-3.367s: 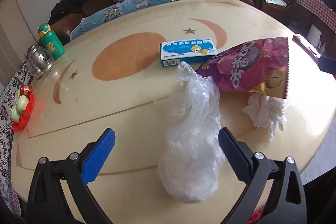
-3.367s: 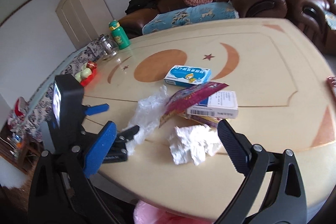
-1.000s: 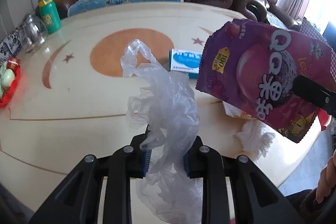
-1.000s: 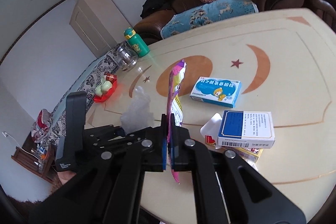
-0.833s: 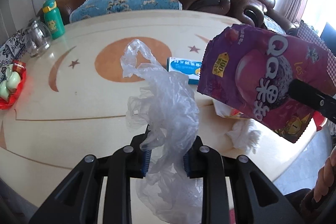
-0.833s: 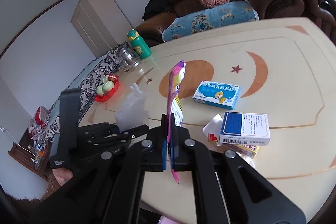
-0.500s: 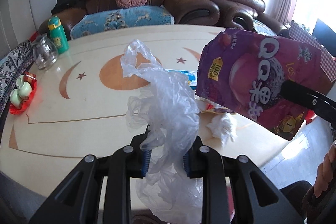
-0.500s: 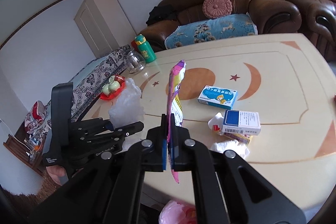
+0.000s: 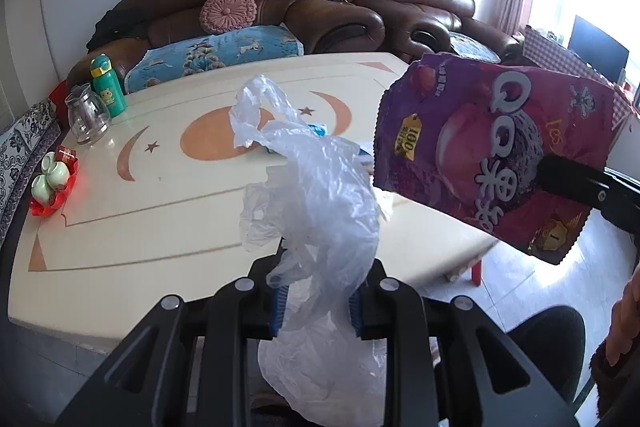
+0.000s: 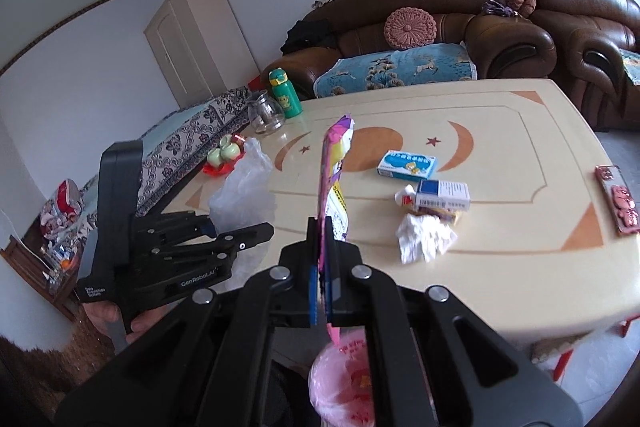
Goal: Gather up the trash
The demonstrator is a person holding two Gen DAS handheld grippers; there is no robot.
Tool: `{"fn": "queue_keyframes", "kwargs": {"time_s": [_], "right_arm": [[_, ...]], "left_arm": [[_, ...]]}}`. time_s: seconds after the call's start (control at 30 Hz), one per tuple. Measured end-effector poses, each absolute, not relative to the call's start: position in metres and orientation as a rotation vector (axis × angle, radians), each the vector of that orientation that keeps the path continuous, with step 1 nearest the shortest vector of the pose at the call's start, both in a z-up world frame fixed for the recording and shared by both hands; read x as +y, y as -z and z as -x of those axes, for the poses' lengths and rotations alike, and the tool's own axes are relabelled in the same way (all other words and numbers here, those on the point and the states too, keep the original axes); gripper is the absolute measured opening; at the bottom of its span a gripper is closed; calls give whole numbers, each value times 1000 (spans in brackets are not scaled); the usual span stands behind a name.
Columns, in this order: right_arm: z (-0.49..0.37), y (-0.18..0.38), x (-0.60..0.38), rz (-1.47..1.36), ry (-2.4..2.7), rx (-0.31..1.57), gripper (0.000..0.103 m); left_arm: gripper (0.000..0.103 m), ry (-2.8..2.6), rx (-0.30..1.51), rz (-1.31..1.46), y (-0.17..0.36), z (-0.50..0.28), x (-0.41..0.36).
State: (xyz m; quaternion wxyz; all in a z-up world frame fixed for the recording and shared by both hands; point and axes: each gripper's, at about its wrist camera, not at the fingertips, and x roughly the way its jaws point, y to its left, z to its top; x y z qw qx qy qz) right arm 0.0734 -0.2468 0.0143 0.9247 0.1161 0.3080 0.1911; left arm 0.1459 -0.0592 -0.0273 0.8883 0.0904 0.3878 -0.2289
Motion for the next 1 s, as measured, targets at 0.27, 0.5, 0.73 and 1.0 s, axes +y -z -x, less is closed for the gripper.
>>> {"fn": "queue_keyframes", "kwargs": {"time_s": [0.27, 0.5, 0.73, 1.0], "right_arm": [[-26, -1, -238, -228, -366, 670, 4], [1, 21, -232, -229, -329, 723, 4], [22, 46, -233, -230, -296, 783, 4], [33, 75, -237, -230, -267, 848, 4]], "left_arm": [[25, 516, 823, -214, 39, -102, -62], [25, 551, 872, -223, 63, -72, -65], [25, 568, 924, -227, 87, -55, -66], [25, 586, 1008, -237, 125, -48, -72]]}}
